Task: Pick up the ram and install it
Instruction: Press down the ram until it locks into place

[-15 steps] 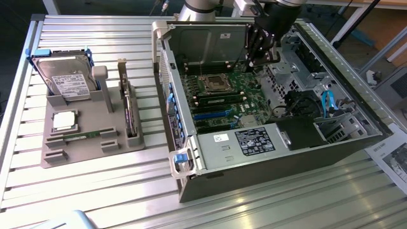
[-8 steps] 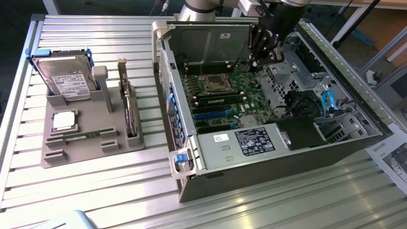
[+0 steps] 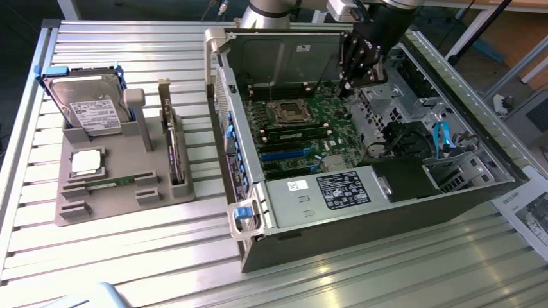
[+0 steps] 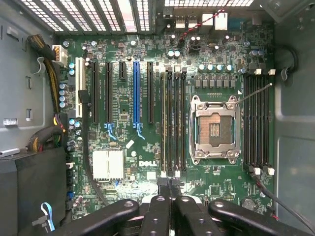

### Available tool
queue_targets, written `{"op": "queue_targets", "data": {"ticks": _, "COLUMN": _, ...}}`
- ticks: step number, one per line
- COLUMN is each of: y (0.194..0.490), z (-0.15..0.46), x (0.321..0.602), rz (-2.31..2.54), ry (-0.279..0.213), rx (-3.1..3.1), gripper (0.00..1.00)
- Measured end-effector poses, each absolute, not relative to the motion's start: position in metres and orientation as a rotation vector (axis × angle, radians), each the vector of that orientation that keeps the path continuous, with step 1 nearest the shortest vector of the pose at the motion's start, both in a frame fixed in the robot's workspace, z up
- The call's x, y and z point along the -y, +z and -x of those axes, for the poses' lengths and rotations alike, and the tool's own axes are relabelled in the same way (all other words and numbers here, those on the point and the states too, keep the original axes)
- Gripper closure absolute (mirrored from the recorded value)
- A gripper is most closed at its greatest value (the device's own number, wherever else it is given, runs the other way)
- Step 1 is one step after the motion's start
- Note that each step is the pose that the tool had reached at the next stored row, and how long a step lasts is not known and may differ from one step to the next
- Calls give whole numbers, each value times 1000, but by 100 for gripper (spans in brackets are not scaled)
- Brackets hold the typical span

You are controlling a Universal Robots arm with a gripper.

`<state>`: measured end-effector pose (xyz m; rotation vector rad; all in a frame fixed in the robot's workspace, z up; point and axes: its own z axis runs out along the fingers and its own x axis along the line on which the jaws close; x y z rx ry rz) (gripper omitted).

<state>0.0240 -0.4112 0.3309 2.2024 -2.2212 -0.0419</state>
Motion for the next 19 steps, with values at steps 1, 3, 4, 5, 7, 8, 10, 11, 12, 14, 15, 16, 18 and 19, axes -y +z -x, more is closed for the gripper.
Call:
{"op": "queue_targets", "data": {"ticks": 1, "y": 331, "z": -24, "x": 411, "rz": -2202, "ry": -42, "rx": 2221, "gripper": 90}}
{"op": "queue_targets", "data": {"ticks": 3, "y": 331, "z": -24, "x": 411, "rz": -2202, "ry": -42, "rx": 2221, "gripper": 90}}
{"op": "queue_targets", "data": {"ticks": 4, "y": 331, "z": -24, "x": 411, "rz": -2202, "ry": -42, "rx": 2221, "gripper": 90}}
{"op": "queue_targets", "data": {"ticks": 5, "y": 331, "z": -24, "x": 411, "rz": -2202, "ry": -42, "rx": 2221, "gripper": 90}}
{"op": "queue_targets", "data": {"ticks": 7, "y": 331, "z": -24, "x": 411, "rz": -2202, "ry": -42, "rx": 2221, "gripper": 90}}
{"op": "queue_targets", "data": {"ticks": 8, "y": 330, "z": -24, "x": 411, "rz": -2203, "ry": -42, "rx": 2221, "gripper": 90}}
{"op": "queue_targets", "data": {"ticks": 10, "y": 329, "z": -24, "x": 411, "rz": -2202, "ry": -42, "rx": 2221, "gripper": 90}}
{"op": "queue_targets", "data": {"ticks": 11, "y": 328, "z": -24, "x": 411, "rz": -2203, "ry": -42, "rx": 2221, "gripper": 90}}
{"op": "queue_targets", "data": {"ticks": 12, "y": 327, "z": -24, "x": 411, "rz": -2203, "ry": -42, "rx": 2221, "gripper": 90}}
{"op": "queue_targets", "data": {"ticks": 14, "y": 326, "z": -24, "x": 411, "rz": -2203, "ry": -42, "rx": 2221, "gripper": 90}}
{"op": "queue_targets", "data": {"ticks": 15, "y": 325, "z": -24, "x": 411, "rz": -2203, "ry": -42, "rx": 2221, "gripper": 90}}
{"op": "queue_targets", "data": {"ticks": 16, "y": 324, "z": -24, "x": 411, "rz": -2203, "ry": -42, "rx": 2221, "gripper": 90}}
{"op": "queue_targets", "data": {"ticks": 18, "y": 323, "z": -24, "x": 411, "rz": -2203, "ry": -42, "rx": 2220, "gripper": 90}}
{"op": "queue_targets", "data": {"ticks": 19, "y": 323, "z": -24, "x": 411, "rz": -2203, "ry": -42, "rx": 2220, "gripper": 90}}
